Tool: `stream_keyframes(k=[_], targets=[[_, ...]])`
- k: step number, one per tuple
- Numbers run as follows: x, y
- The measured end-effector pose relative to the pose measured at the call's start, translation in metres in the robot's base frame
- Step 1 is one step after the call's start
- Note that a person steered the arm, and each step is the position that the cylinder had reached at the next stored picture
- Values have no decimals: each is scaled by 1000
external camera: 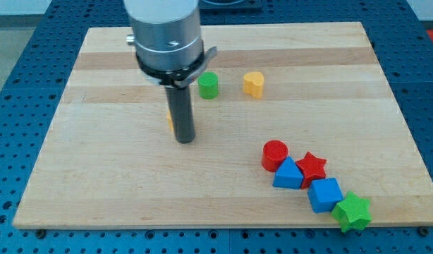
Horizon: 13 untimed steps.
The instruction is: Move the yellow hexagon left to the green circle
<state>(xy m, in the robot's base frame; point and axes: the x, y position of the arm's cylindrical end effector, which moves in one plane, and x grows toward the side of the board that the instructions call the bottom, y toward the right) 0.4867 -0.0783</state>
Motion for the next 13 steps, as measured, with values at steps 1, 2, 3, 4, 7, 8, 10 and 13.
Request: stream_keyframes(k=[1, 2, 3, 4, 7, 8, 10, 13], targets=[[11, -34], [10, -34], [10, 0], [2, 18], [-1, 8], [-17, 7], [-74, 7], [-63, 2]])
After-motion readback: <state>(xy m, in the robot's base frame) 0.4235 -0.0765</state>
